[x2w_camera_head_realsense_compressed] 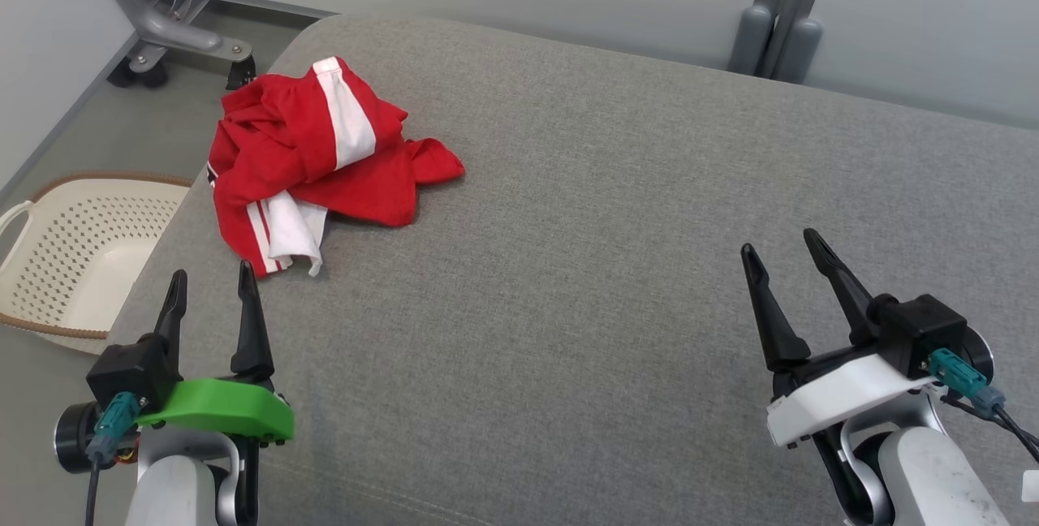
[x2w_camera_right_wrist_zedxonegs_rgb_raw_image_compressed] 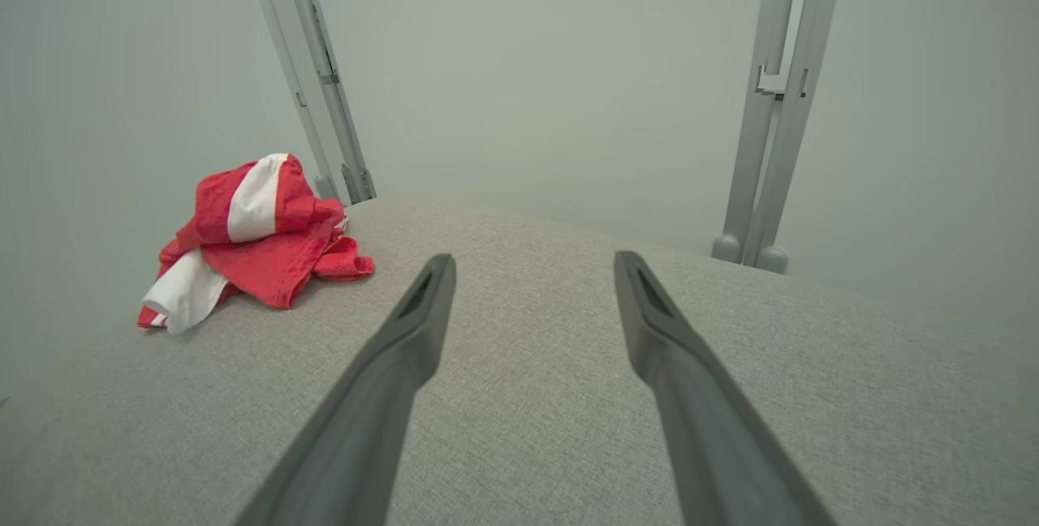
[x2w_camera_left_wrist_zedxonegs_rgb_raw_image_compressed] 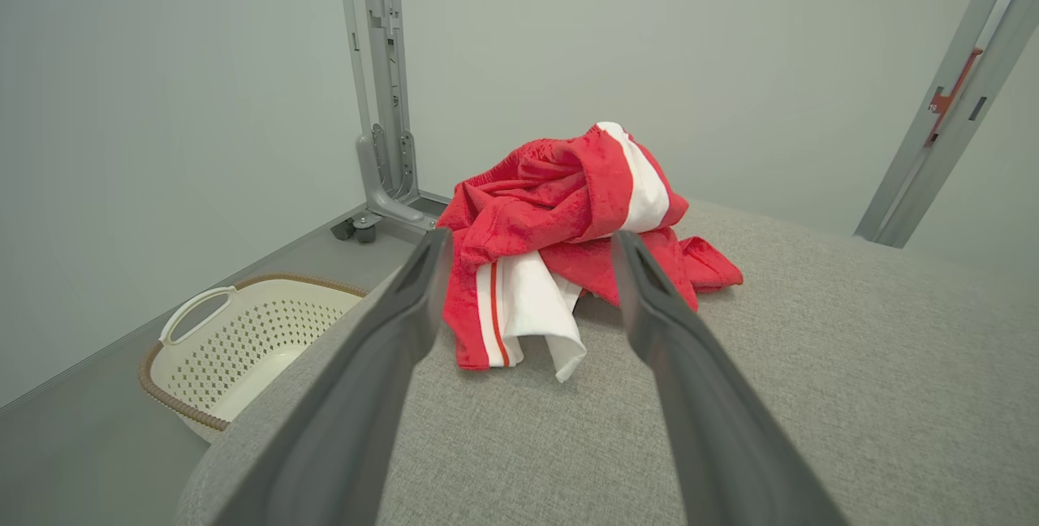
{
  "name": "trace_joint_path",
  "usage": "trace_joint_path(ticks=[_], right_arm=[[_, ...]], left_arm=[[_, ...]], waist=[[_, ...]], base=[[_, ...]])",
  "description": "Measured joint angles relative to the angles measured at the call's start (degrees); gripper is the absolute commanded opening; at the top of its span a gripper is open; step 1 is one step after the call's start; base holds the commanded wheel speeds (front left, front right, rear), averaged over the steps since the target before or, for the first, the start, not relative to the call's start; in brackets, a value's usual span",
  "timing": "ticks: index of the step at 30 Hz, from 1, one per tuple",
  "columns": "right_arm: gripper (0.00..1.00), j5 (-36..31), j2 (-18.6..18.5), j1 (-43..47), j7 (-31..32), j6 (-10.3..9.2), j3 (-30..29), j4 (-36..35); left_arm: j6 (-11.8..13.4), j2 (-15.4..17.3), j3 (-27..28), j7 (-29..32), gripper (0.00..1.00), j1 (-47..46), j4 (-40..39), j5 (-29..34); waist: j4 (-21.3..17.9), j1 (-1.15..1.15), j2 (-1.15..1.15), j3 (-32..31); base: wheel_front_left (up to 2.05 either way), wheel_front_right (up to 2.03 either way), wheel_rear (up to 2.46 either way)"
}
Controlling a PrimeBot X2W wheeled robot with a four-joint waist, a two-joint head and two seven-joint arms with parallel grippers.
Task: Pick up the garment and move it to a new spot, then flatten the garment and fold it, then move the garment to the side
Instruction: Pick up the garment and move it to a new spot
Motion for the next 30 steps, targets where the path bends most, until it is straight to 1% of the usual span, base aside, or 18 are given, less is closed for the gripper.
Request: trace_joint_path(ticks=[3, 8, 13, 16, 18, 21, 26, 30], right_arm=[[1.0, 0.02, -0.33, -0.41, 0.33, -0.01, 0.02, -0.33], [1.0, 0.02, -0.9, -1.25, 0.97, 0.0, 0.13, -1.44], [1.0, -0.29, -2.25, -4.21, 2.61, -0.01, 0.16, -4.08], [1.0, -0.56, -3.13, -6.64, 3.58, -0.01, 0.16, -5.65], [1.0, -0.68, -3.75, -8.61, 4.01, -0.01, 0.16, -6.39], [1.0, -0.69, -4.08, -9.88, 4.35, -0.01, 0.21, -6.72], [1.0, -0.68, -4.34, -10.99, 4.3, -0.01, -0.08, -6.61], [1.0, -0.68, -4.46, -11.08, 4.15, -0.01, -0.22, -6.48]], left_arm=[[-0.01, -0.18, 0.27, 0.0, 1.0, -0.01, -0.18, -0.01], [-0.04, -0.36, 0.22, 0.0, 1.0, -1.01, -0.68, 0.64], [-0.34, -0.46, -0.69, 0.0, 1.0, -6.76, -0.36, 0.51], [-0.51, -0.48, -0.94, 0.0, 1.0, -11.55, 2.21, 0.05], [-0.68, -0.33, -1.12, -0.01, 1.0, -15.56, 5.28, -0.29], [-1.02, 0.42, -1.83, 0.09, 1.0, -20.19, 12.41, -1.51], [-1.27, 3.57, -2.75, 1.58, 1.0, -28.09, 25.02, -3.2], [-1.35, 5.42, -3.08, 1.42, 1.0, -32.34, 31.98, -4.72]], waist=[[0.49, 0.0, 0.0, 0.67], [0.25, 0.0, 0.0, 2.51], [-0.35, 0.0, 0.0, 5.88], [-0.89, 0.0, 0.0, 8.72], [-1.37, 0.0, 0.0, 10.97], [-2.2, 0.0, 0.0, 14.04], [-4.02, 0.0, 0.0, 18.6], [-5.77, 0.0, 0.0, 21.0]], base=[[0.0, 0.0, 0.0], [0.0, 0.0, 0.0], [0.0, 0.0, 0.0], [0.0, 0.0, 0.0], [0.0, 0.0, 0.0], [0.0, 0.0, 0.0], [0.0, 0.0, 0.0], [0.0, 0.0, 0.0]])
